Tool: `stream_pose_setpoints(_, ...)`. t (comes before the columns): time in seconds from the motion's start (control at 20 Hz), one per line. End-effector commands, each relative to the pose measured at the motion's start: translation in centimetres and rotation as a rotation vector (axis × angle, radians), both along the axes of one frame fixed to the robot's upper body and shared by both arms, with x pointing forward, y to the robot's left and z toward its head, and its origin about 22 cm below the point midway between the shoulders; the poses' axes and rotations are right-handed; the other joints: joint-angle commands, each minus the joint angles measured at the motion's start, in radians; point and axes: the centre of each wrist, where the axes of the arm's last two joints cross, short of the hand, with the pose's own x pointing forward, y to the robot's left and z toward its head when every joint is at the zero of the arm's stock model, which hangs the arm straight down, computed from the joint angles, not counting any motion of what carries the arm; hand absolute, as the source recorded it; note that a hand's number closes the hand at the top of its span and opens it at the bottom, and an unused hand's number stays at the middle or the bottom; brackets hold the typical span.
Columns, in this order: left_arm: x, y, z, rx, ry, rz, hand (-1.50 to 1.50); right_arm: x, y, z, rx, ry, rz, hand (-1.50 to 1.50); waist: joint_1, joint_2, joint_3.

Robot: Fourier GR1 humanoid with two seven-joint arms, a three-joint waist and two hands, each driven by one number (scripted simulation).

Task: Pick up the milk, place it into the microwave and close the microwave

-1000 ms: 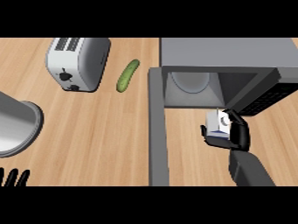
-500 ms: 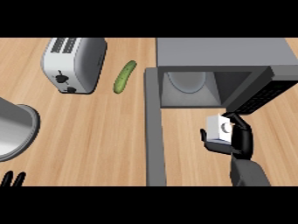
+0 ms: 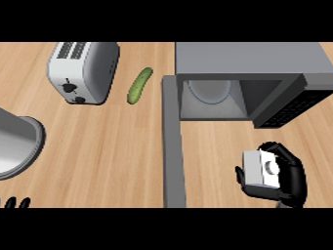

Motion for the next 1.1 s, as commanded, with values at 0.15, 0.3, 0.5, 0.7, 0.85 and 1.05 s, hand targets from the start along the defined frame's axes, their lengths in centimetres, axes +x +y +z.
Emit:
stream_pose_setpoints(0.15,-0.7,-0.5,-0.5,0.005,0.006,0.020,-1.50,-2.1,2.8,3.4,0.226,-0.028,0.121,1.50,0.006,0.001,0.001)
stream_pose_setpoints(0.3,-0.1,0.5,1.2,-0.005,0.001,0.021,-1.50,0.6,4.3,5.3,0.227,-0.035,0.108,1.50,0.009,0.004,0.001)
stream_pose_setpoints(0.5,-1.2,0.2,0.6,-0.011,0.013,0.039,-1.50,0.5,7.1,5.1,0.151,-0.051,0.058,1.50,0.014,0.003,0.001)
stream_pose_setpoints(0.7,-1.4,-0.3,0.3,-0.011,0.016,0.014,-1.50,3.7,8.7,6.6,0.090,-0.011,0.070,1.50,0.018,0.004,0.001)
stream_pose_setpoints(0.85,-0.8,0.0,1.0,0.003,0.011,0.051,-1.50,4.5,8.0,4.7,0.095,0.008,0.062,1.50,0.015,0.004,0.001)
stream_pose_setpoints(1.05,0.8,2.4,0.3,0.000,0.013,0.051,-1.50,9.0,8.7,5.4,0.018,0.040,0.019,1.50,0.017,0.008,0.001)
